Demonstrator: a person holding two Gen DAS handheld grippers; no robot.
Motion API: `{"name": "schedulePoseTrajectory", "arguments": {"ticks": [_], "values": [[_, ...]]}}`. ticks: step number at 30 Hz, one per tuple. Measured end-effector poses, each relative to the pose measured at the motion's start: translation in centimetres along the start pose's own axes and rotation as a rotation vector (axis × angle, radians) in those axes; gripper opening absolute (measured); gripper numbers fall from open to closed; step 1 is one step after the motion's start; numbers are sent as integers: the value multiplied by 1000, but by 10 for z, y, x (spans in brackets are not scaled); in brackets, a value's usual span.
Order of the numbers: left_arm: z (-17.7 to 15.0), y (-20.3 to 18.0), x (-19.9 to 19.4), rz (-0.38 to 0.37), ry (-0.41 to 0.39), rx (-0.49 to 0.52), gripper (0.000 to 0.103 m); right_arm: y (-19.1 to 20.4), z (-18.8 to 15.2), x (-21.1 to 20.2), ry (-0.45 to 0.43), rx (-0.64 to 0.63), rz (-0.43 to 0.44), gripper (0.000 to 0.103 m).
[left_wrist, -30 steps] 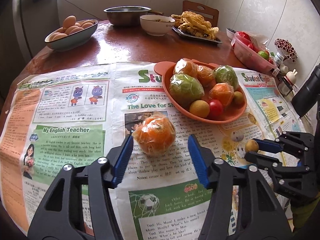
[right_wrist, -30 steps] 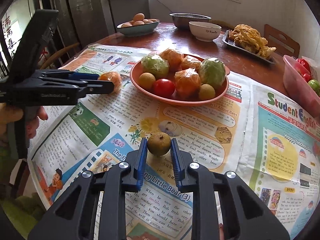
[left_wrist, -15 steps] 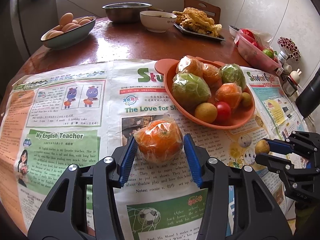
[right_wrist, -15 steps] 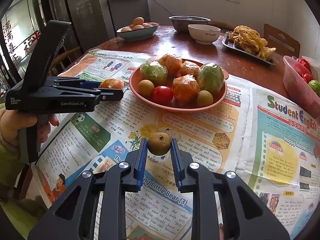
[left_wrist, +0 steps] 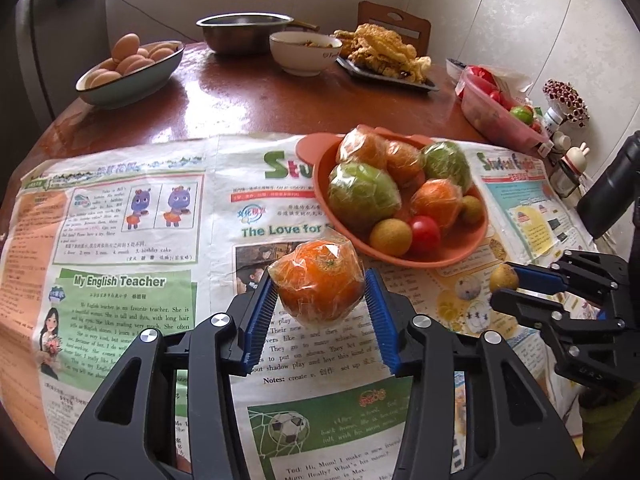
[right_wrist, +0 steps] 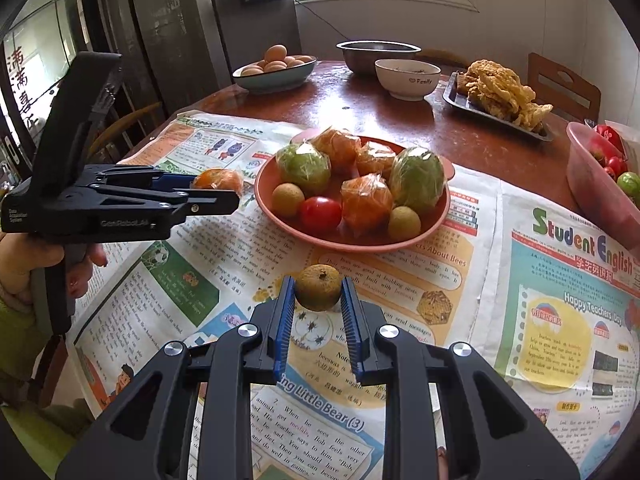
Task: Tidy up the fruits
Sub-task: 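Lift the brown fruit and bagged orange and carry both over the plate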
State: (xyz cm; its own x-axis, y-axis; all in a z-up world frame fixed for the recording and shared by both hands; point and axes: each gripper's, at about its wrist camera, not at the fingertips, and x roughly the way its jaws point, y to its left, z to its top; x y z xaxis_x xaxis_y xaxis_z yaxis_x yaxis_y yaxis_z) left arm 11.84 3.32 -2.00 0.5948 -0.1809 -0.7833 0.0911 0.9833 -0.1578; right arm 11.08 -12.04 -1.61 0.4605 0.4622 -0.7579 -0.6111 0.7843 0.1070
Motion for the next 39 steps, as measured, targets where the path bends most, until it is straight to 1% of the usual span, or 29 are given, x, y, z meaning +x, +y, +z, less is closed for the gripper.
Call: {"name": "schedulePoseTrajectory", "arguments": {"ticks": [8,18,28,39], "values": [[15,-11,-17,-26,-41,22,37,-4,10,-5,-25,-2,-5,23],[34,-24,-17,-50,-53,50,36,-14,27,-14,-61,-9,-19,23],[51,-44,4,-75,-29,93,35,-23,35,-16,-74,-6,-28,23],[67,-56,26,-97,1,120,35,-32,36,-11,-64,0,-28,23]]}}
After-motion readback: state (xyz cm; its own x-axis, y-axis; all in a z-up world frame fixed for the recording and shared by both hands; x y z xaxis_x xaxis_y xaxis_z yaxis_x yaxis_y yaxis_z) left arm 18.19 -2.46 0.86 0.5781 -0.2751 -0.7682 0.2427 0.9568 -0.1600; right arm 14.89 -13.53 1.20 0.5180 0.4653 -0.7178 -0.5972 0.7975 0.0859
